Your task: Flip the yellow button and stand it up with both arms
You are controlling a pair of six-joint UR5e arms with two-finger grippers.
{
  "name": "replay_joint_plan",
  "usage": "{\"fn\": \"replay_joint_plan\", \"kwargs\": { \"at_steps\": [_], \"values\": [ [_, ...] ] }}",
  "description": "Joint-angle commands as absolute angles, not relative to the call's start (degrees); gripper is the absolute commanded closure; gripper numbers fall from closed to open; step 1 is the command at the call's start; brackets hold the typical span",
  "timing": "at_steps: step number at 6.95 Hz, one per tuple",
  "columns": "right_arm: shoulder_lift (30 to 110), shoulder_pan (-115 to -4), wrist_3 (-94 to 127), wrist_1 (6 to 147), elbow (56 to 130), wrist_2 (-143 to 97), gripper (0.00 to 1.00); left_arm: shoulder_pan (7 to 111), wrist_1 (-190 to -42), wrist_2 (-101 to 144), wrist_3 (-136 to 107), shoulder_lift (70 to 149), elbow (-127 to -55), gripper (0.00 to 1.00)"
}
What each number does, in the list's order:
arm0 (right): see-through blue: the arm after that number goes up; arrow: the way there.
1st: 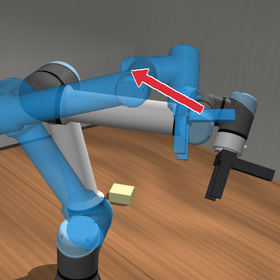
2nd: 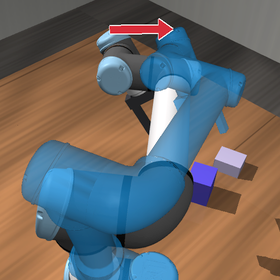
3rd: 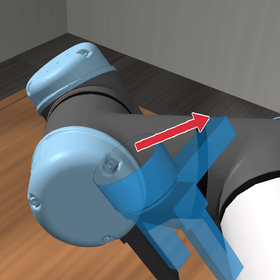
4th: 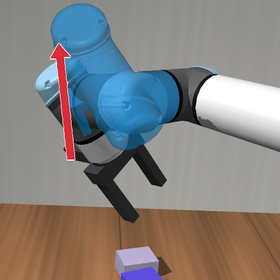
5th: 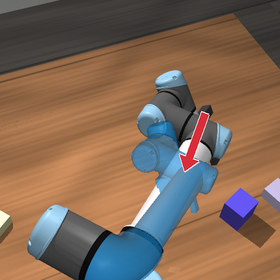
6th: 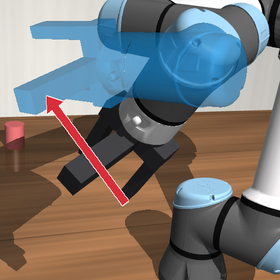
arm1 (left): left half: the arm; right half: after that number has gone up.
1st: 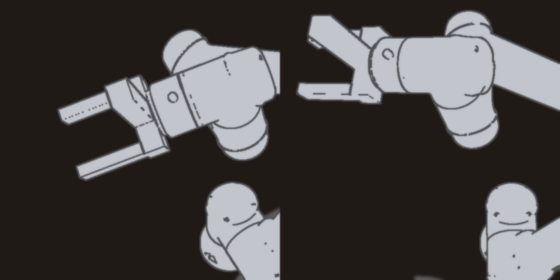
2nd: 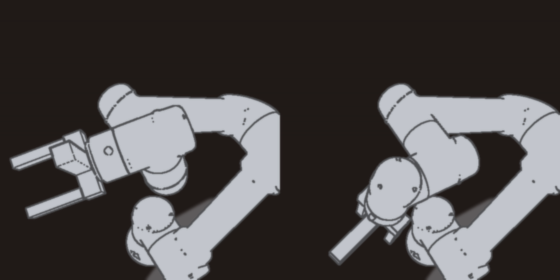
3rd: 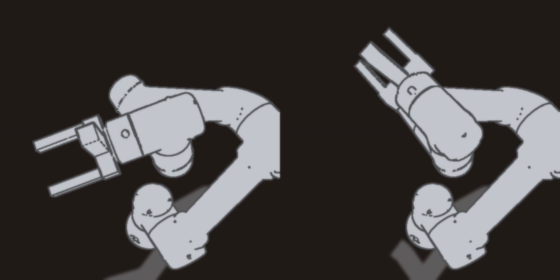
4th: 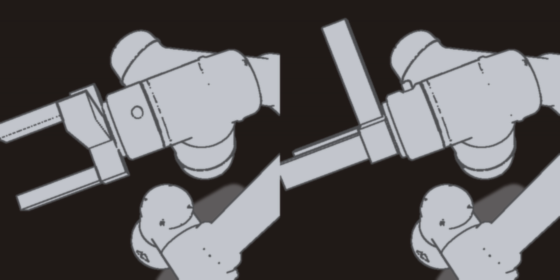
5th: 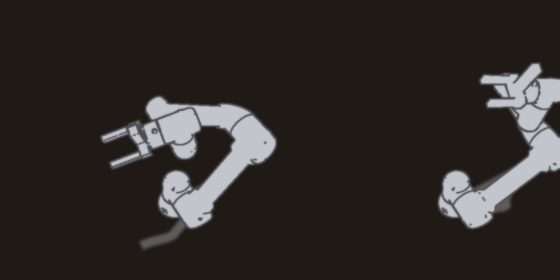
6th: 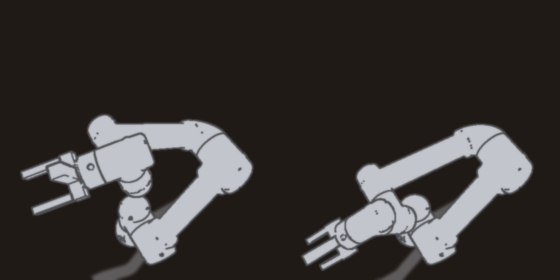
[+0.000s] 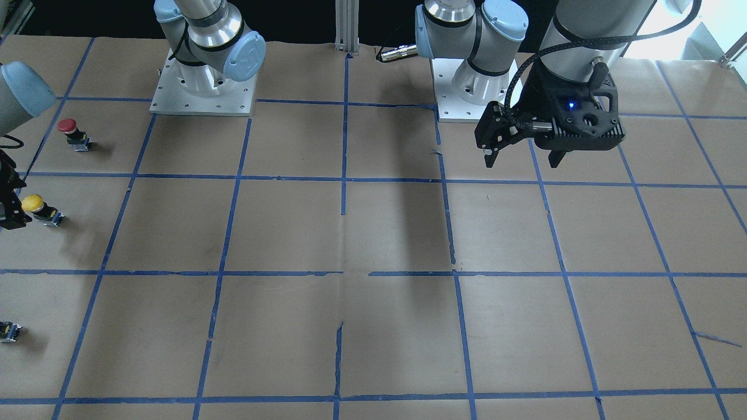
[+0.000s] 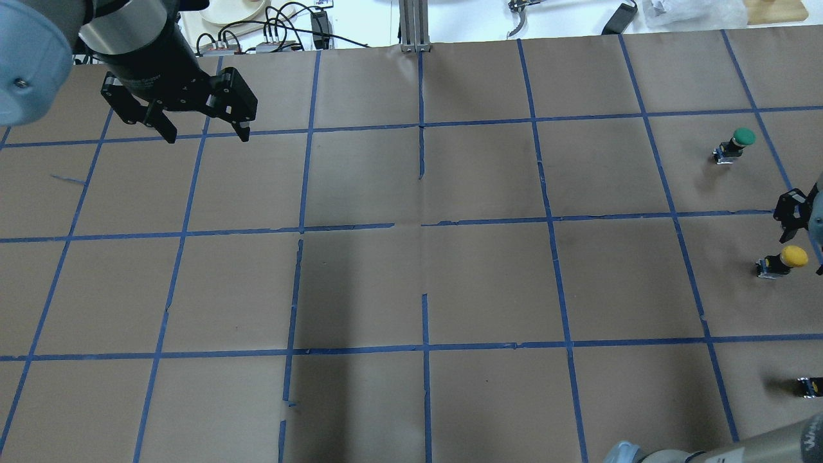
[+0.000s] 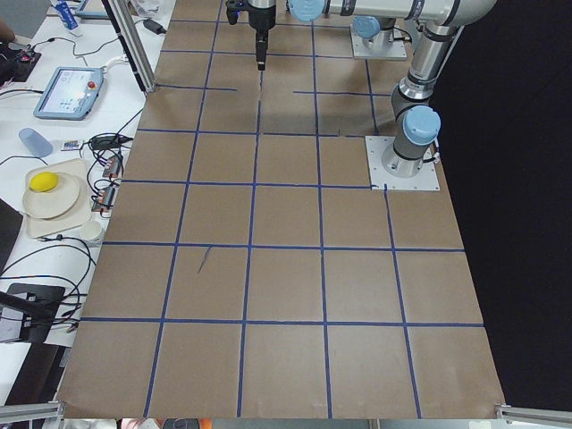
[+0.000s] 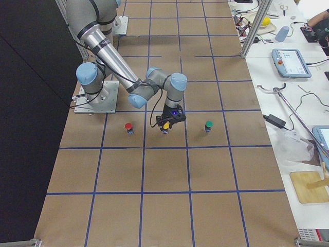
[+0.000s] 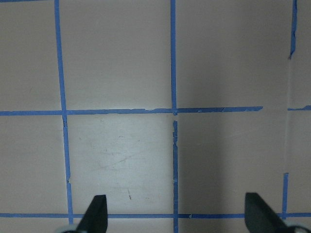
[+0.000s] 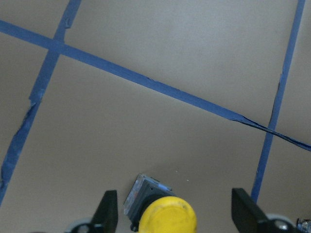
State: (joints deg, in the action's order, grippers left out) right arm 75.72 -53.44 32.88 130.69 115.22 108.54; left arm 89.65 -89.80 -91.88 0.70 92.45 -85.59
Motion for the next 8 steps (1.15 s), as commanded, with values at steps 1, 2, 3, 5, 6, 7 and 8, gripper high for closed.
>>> {"fn": "replay_joint_plan", "kwargs": {
  "at_steps": [1, 2, 3, 5, 6, 7, 8],
  "values": [
    [79.86, -53.44, 32.96, 121.88, 111.73, 108.20, 0.01, 89.65, -89.82, -91.93, 0.70, 92.46, -85.52, 0.00],
    [83.37, -53.44, 33.39, 106.76, 107.62, 106.45, 0.01, 89.65, -89.82, -92.02, 1.05, 92.46, -85.60, 0.00],
    [85.67, -53.70, 32.96, 98.00, 102.88, 103.74, 0.00, 89.65, -89.82, -91.93, 0.97, 92.46, -85.43, 0.00],
    [91.29, -57.98, 30.61, 90.90, 96.44, 98.80, 0.00, 89.56, -89.74, -91.76, 0.97, 92.55, -85.08, 0.00],
    [93.32, -63.40, 29.37, 89.23, 96.16, 96.87, 0.00, 89.56, -89.82, -91.93, 0.97, 92.72, -83.95, 0.00],
    [93.86, -68.16, 25.18, 89.04, 95.63, 93.29, 0.00, 89.56, -90.26, -91.93, 1.05, 92.81, -83.76, 0.00],
    [96.04, -68.90, 14.61, 89.03, 95.63, 92.38, 0.00, 89.56, -90.44, -91.93, 0.97, 92.99, -83.67, 0.00]
  ]
}}
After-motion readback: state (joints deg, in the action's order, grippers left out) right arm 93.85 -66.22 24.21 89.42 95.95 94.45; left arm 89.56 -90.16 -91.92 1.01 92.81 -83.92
